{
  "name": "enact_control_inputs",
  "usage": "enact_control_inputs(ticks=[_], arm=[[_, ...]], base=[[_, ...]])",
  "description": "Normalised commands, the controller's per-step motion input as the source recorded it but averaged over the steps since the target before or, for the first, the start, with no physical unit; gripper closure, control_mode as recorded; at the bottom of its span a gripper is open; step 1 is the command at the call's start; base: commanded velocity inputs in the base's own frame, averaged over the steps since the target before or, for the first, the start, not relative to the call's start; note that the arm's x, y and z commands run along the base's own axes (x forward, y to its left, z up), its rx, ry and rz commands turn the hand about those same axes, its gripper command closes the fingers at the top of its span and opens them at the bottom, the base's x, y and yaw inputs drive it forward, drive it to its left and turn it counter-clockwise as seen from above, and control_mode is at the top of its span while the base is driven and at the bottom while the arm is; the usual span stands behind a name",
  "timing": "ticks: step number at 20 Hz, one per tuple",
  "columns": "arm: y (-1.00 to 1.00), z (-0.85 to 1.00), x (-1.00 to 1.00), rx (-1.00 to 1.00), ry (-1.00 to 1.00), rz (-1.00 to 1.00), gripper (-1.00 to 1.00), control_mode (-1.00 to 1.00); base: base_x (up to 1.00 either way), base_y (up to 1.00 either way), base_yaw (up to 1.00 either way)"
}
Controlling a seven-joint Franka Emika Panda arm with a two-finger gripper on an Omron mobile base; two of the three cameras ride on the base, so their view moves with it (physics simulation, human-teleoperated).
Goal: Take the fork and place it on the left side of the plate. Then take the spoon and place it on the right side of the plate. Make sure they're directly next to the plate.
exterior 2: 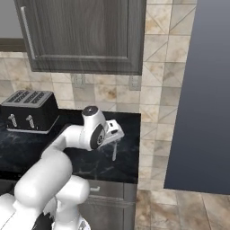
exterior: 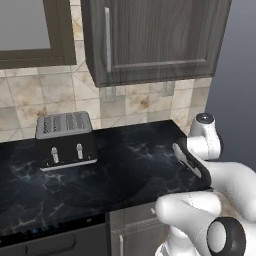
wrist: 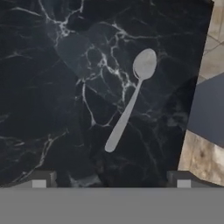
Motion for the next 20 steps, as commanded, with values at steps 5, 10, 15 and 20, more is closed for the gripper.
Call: enact_control_inputs(ticks=[5,10,15,20], arm=[[0.0,-0.14,0.6,0.0,0.11,-0.13,-1.0,-1.0],[0.0,-0.08,0.6,0.0,0.09,-0.11,-1.0,-1.0],[-0.01,-0.13,0.46,0.0,0.07,-0.09,-1.0,-1.0],[-0.03,-0.22,0.26,0.0,0.05,-0.1,-1.0,-1.0]], base=[[0.0,0.0,0.0],[0.0,0.0,0.0],[0.0,0.0,0.0],[0.0,0.0,0.0]])
